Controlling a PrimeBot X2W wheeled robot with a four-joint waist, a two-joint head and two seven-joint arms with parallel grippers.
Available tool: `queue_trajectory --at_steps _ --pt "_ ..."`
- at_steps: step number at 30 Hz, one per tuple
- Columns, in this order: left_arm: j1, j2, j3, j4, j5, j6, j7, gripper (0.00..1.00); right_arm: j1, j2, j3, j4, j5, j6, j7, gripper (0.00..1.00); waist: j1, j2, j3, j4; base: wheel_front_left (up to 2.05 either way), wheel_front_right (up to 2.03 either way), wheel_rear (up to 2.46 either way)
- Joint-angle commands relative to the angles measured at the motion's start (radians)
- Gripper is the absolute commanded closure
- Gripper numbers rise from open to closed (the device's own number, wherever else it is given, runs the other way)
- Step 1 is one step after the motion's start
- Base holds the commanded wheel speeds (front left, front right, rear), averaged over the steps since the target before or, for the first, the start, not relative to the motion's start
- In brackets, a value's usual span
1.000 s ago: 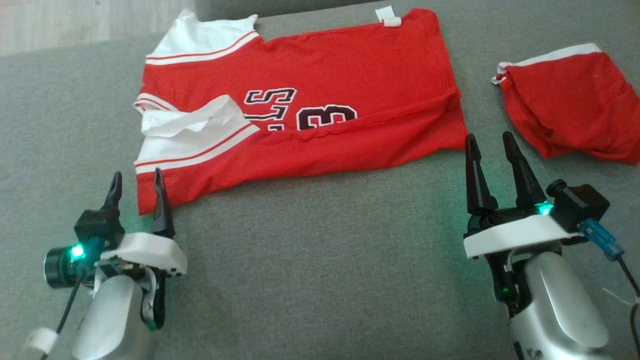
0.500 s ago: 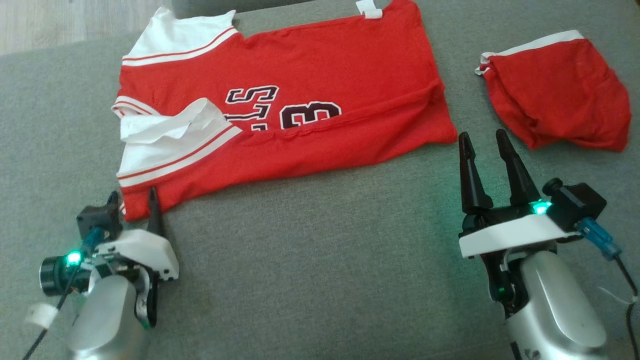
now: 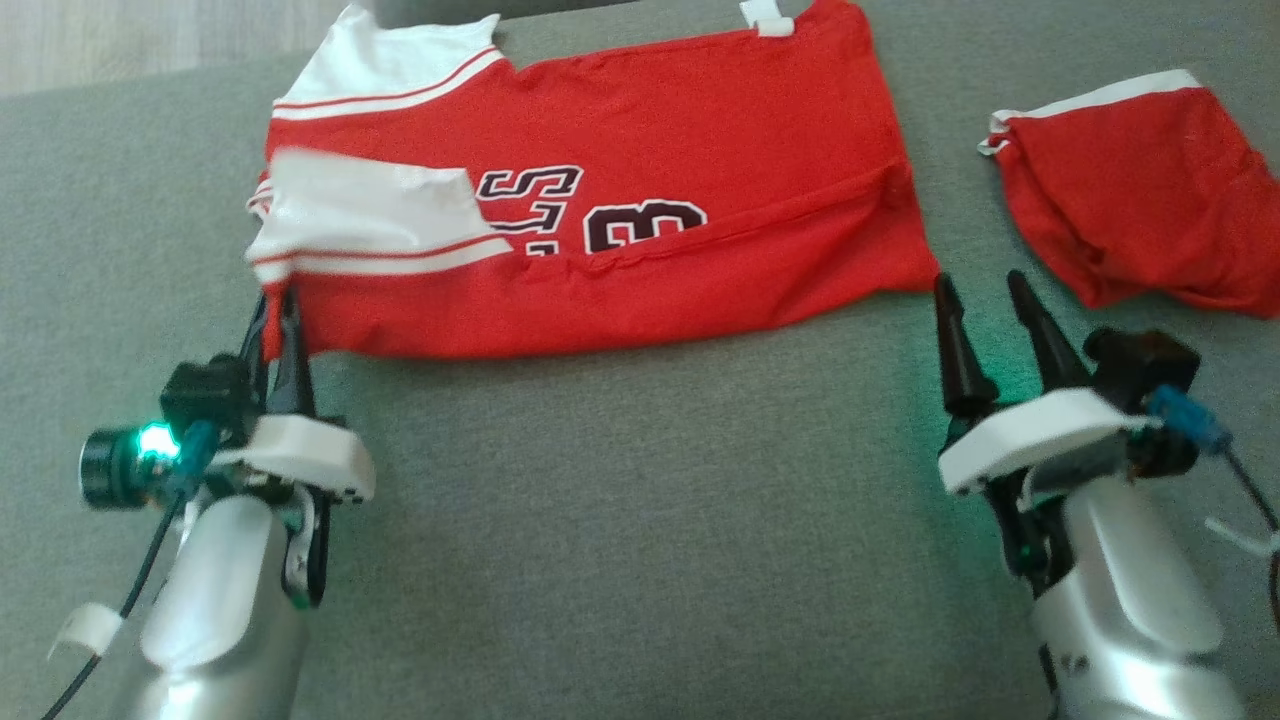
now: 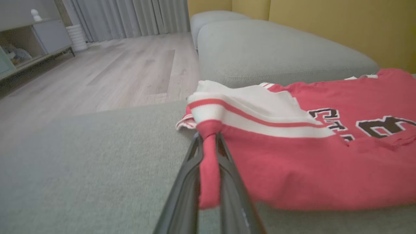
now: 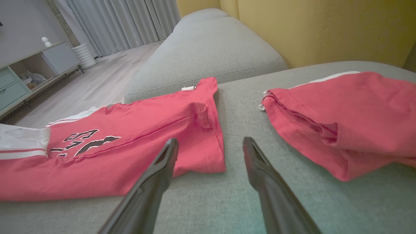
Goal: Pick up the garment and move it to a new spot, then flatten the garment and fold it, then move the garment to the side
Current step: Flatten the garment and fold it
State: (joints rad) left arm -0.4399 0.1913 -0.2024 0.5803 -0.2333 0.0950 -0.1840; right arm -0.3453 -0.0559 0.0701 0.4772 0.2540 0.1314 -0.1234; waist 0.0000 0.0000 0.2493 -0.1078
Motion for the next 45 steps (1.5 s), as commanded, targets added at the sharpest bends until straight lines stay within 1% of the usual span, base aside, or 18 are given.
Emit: queue_trajectory --at_steps 1,4,7,10,11,14,20,24,25,26,27,35,40,45 --pt "-0.055 0.038 0.018 -0.042 0.014 -0.007 -0.019 1.00 -0.053 0.006 0.008 -0.011 -0.007 -0.001 0.010 0.00 0.0000 0.0000 0.006 0.010 0.00 0.00 0.00" --pt "-0.081 0.040 -0.013 -0.069 0.032 -0.029 -0.030 1.00 -0.103 0.006 -0.014 0.069 -0.006 -0.001 0.058 0.00 0.0000 0.0000 0.011 0.026 0.00 0.00 0.00" --pt "-0.097 0.036 -0.033 -0.088 0.038 -0.041 -0.027 1.00 -0.159 0.006 -0.036 0.156 -0.023 -0.001 0.077 0.00 0.0000 0.0000 0.014 0.039 0.00 0.00 0.00" --pt "-0.105 0.030 -0.045 -0.105 0.040 -0.043 -0.024 1.00 -0.218 0.006 -0.052 0.244 -0.034 -0.001 0.084 0.00 0.0000 0.0000 0.020 0.050 0.00 0.00 0.00" --pt "-0.105 0.030 -0.045 -0.105 0.040 -0.043 -0.024 1.00 -0.218 0.006 -0.052 0.244 -0.034 -0.001 0.084 0.00 0.0000 0.0000 0.020 0.050 0.00 0.00 0.00" --pt "-0.109 0.023 -0.057 -0.118 0.042 -0.044 -0.024 1.00 -0.270 0.006 -0.053 0.327 -0.041 -0.001 0.091 0.00 0.0000 0.0000 0.028 0.063 0.00 0.00 0.00" --pt "-0.114 0.012 -0.079 -0.121 0.043 -0.048 -0.026 1.00 -0.348 0.006 -0.046 0.472 -0.099 -0.001 0.118 0.00 0.0000 0.0000 0.042 0.088 0.00 0.00 0.00" --pt "-0.112 0.014 -0.084 -0.115 0.039 -0.050 -0.029 1.00 -0.379 0.006 -0.034 0.543 -0.132 -0.001 0.128 0.00 0.0000 0.0000 0.042 0.094 0.00 0.00 0.00" --pt "-0.111 0.015 -0.085 -0.112 0.038 -0.051 -0.029 1.00 -0.385 0.006 -0.035 0.559 -0.137 -0.001 0.126 0.13 0.0000 0.0000 0.042 0.095 0.00 0.00 0.00" --pt "-0.112 0.015 -0.087 -0.110 0.037 -0.051 -0.029 1.00 -0.390 0.006 -0.037 0.573 -0.142 -0.001 0.124 0.53 0.0000 0.0000 0.041 0.097 0.00 0.00 0.00" --pt "-0.113 0.015 -0.087 -0.108 0.036 -0.050 -0.030 1.00 -0.394 0.006 -0.037 0.587 -0.146 -0.001 0.124 1.00 0.0000 0.0000 0.039 0.099 0.00 0.00 0.00" --pt "-0.094 0.020 -0.087 -0.080 0.022 -0.044 -0.034 1.00 -0.403 0.006 -0.034 0.645 -0.184 -0.001 0.063 1.00 0.0000 0.0000 0.006 0.089 0.00 0.00 0.00" --pt "-0.058 0.028 -0.081 -0.053 0.011 -0.023 -0.019 1.00 -0.381 0.006 -0.032 0.645 -0.169 -0.001 0.008 1.00 0.0000 0.0000 -0.037 0.077 0.00 0.00 0.00" --pt "-0.018 0.035 -0.084 -0.046 0.001 -0.019 -0.005 1.00 -0.352 0.006 -0.031 0.627 -0.158 -0.001 -0.014 1.00 0.0000 0.0000 -0.078 0.067 0.00 0.00 0.00"
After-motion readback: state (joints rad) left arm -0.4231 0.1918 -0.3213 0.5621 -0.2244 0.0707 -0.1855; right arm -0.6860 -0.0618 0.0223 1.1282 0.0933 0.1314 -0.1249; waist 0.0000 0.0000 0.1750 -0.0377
